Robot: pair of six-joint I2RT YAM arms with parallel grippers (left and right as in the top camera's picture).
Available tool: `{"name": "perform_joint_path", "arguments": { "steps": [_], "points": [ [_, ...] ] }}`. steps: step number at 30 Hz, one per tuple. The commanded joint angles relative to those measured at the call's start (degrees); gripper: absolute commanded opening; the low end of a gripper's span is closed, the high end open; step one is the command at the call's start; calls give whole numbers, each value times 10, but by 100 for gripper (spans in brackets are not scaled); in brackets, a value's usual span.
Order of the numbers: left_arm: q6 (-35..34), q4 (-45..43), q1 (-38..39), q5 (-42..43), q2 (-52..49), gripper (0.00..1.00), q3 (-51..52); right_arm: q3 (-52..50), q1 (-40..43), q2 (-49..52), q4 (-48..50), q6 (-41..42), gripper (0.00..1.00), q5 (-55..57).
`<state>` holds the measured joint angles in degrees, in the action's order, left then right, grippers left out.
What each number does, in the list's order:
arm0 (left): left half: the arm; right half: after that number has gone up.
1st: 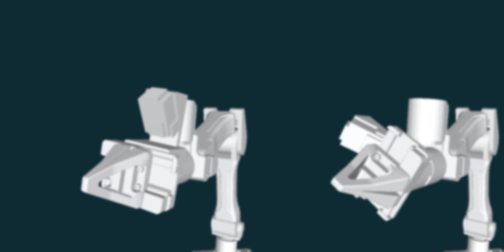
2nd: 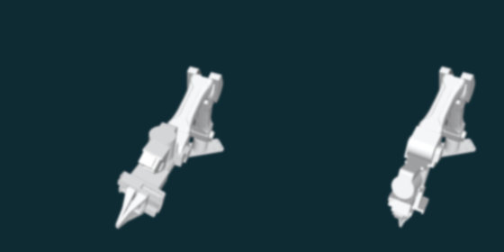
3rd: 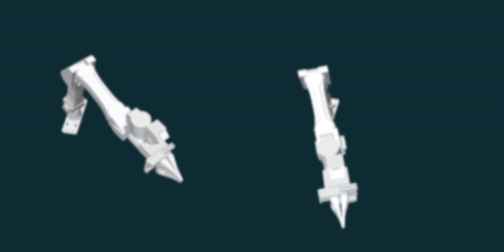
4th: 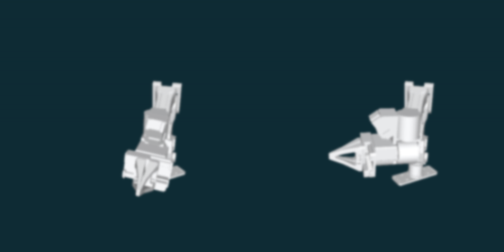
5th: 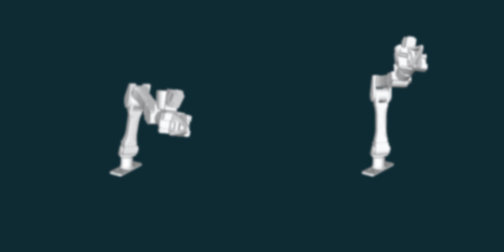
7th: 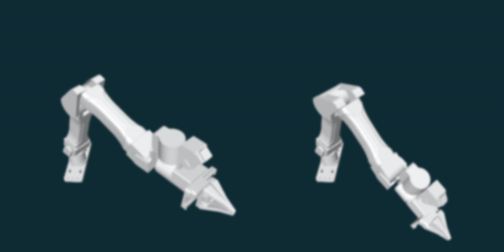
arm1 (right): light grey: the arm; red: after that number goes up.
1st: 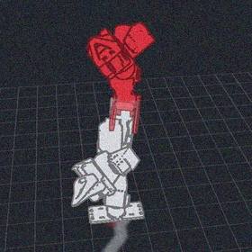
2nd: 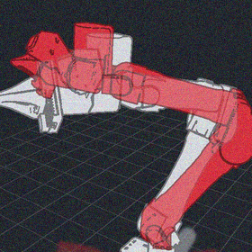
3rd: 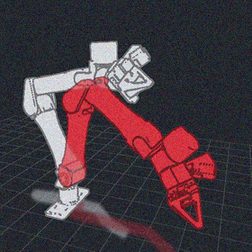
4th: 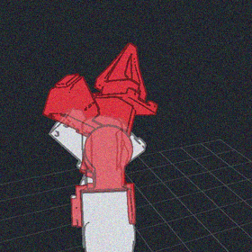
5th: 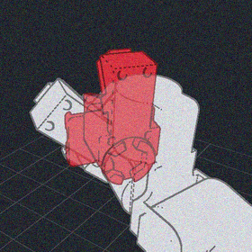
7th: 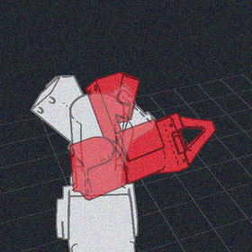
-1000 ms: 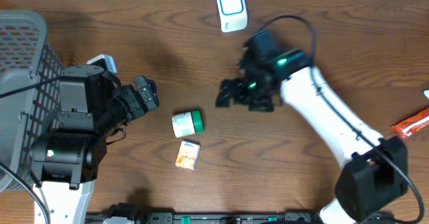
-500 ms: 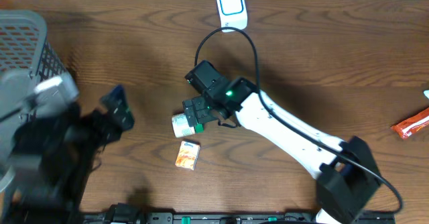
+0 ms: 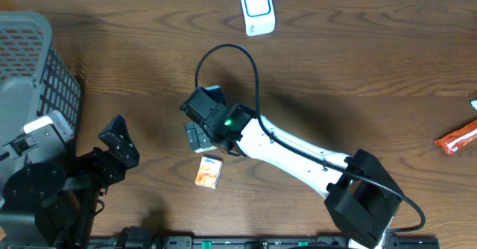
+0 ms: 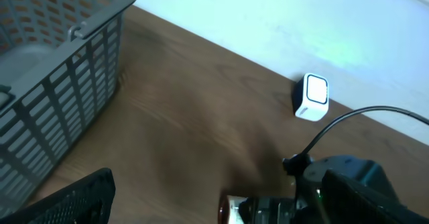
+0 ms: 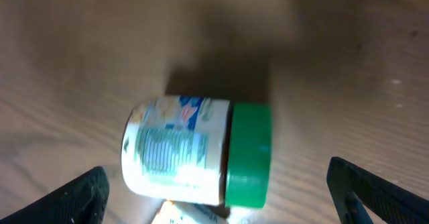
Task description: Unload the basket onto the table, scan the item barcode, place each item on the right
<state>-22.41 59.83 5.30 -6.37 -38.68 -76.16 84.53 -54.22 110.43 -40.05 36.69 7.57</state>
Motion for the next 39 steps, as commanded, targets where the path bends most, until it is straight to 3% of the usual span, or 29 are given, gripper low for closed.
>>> {"name": "perform_joint_path", "arguments": {
  "steps": [1,20,31,39],
  "points": [
    [8,1,-3,-8,-1,98,-1,-2,1,5,2,21,99,23],
    [10,19,-3,-14,-1,98,-1,-2,-20,74,43,50,99,-18],
    [10,37,-3,-38,-1,98,-1,0,-17,73,0,33,66,53],
    [9,41,-3,-37,-1,98,-1,37,-9,56,-114,26,66,175]
  ]
}}
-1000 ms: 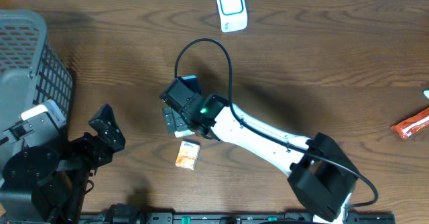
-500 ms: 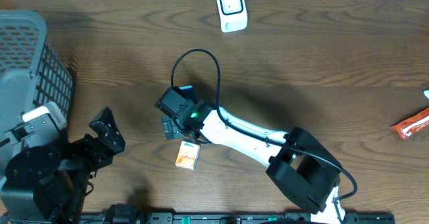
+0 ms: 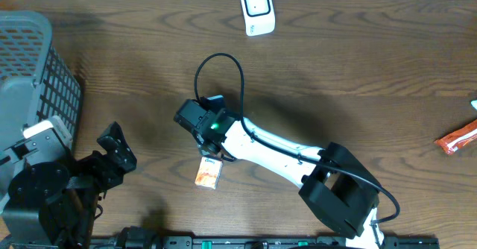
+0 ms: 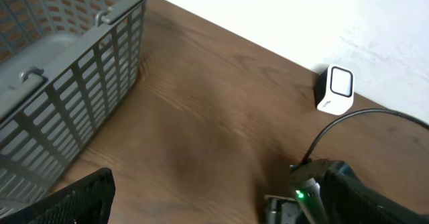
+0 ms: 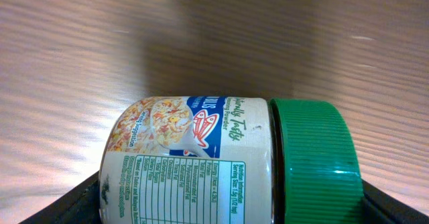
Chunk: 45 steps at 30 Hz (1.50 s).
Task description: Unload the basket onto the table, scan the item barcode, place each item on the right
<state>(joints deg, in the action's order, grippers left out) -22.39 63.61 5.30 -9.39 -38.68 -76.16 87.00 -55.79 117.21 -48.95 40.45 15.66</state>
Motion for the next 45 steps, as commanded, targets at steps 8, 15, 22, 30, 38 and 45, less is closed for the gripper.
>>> {"name": "perform_joint_path", "arguments": {
  "steps": [8,15,22,30,38,45],
  "points": [
    [7,17,-3,-6,-1,98,1,30,9,-31,-148,-48,72,310],
    [7,29,-3,-5,-2,98,8,28,23,-31,-190,-50,67,355],
    [7,39,-3,-5,-2,98,19,20,49,-30,-187,-67,66,382],
    [7,60,-3,-5,-2,98,21,17,90,-10,-179,-104,67,387],
    [7,75,-3,-5,-2,98,21,17,100,31,-173,-171,64,388],
    [7,82,-3,-5,-2,98,21,17,90,80,-173,-171,63,389]
  ]
}}
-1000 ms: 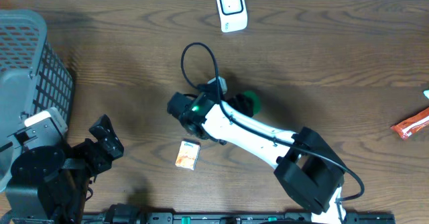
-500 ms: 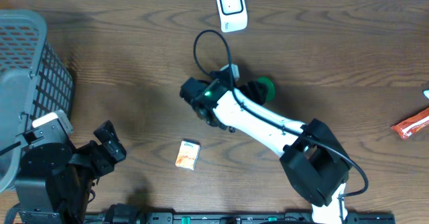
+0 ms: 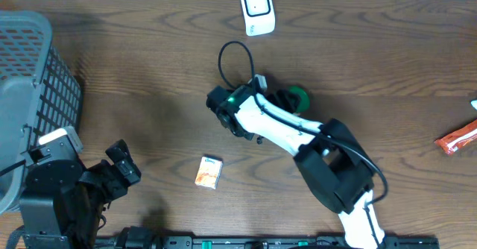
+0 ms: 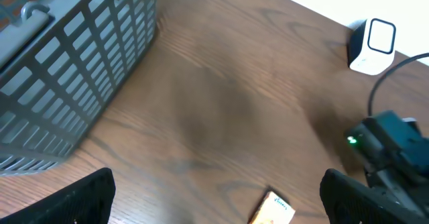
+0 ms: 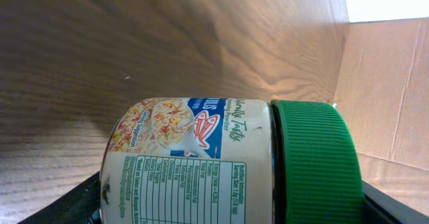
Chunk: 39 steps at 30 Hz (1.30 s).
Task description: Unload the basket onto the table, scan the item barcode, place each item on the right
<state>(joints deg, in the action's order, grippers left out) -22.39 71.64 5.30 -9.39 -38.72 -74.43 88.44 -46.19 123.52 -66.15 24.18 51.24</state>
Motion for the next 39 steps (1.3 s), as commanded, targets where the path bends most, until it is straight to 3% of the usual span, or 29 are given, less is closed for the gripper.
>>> {"name": "perform_joint_path", "arguments": {
  "steps": [1,5,14,21,39],
  "points": [
    [7,3,-3,-5,-1,98,3,3,-9,23,-3,-8,63,33],
    [7,3,-3,-5,-1,98,3,3,-27,31,-7,1,64,24],
    [7,3,-3,-5,-1,98,3,3,-90,31,2,16,78,-27],
    [7,4,-3,-5,-1,98,3,3,-116,31,10,15,99,-34],
    [7,3,-3,-5,-1,98,3,48,-161,31,-14,32,99,-169]
  ]
}}
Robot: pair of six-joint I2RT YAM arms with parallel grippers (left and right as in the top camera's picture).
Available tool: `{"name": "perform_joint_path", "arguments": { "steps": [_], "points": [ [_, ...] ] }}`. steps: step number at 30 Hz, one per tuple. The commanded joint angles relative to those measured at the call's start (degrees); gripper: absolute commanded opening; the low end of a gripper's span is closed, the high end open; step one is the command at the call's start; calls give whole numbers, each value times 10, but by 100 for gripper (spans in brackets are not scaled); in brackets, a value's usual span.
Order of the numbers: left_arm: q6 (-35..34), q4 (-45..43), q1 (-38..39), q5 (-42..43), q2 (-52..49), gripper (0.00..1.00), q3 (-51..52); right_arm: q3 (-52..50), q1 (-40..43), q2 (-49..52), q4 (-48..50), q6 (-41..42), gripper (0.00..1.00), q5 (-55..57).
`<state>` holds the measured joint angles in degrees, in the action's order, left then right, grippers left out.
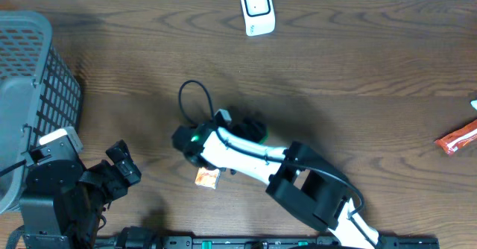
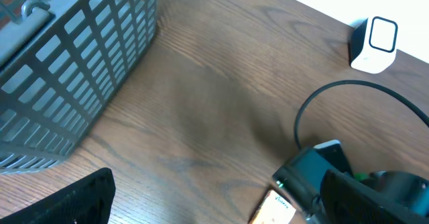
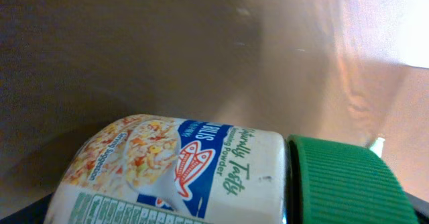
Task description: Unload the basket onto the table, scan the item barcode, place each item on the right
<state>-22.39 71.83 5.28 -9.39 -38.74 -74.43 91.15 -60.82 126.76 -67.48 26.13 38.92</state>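
Note:
A jar (image 3: 201, 177) with a white, blue and orange label and a green ribbed lid (image 3: 342, 184) fills the lower part of the right wrist view, lying sideways. My right gripper (image 1: 250, 130) is shut on it above the table's middle left; only the green lid (image 1: 257, 130) shows from overhead. The white barcode scanner (image 1: 256, 9) stands at the far edge, well away from the jar, and shows as the scanner (image 2: 373, 44) in the left wrist view too. My left gripper (image 2: 214, 210) stands open and empty at the near left.
A grey basket (image 1: 30, 77) takes up the left side. A small orange box (image 1: 208, 175) lies on the wood just in front of the right wrist. A red packet (image 1: 456, 139) lies at the right edge. The right arm's black cable (image 1: 190, 100) loops above the table.
My right gripper has moved with the jar from the table's middle, nearer the scanner, back toward the near left, beside the small orange box. The left arm has not moved.
My right gripper was open over the jar lying beside the small orange box. Then it was down around the jar. Then it held the jar at the table's middle below the scanner. Now the jar is held nearer the box again.

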Motion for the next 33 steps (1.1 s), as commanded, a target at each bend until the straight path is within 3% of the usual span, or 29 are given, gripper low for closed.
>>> {"name": "perform_joint_path", "arguments": {
  "steps": [1,6,12,17,24,33],
  "points": [
    [7,1,-3,-5,-1,98,3,24,-18,-1,0,13,99,-42],
    [7,2,-3,-5,-1,98,3,25,-21,-1,-12,14,99,21],
    [7,2,-3,-5,-1,98,3,25,-10,-1,-95,77,99,200],
    [7,2,-3,-5,-1,98,3,25,15,-1,-99,76,99,220],
    [7,2,-3,-5,-1,98,3,26,24,-1,-73,86,99,130],
    [7,2,-3,-5,-1,98,3,143,26,-16,-89,216,99,-132]
  ]
}}
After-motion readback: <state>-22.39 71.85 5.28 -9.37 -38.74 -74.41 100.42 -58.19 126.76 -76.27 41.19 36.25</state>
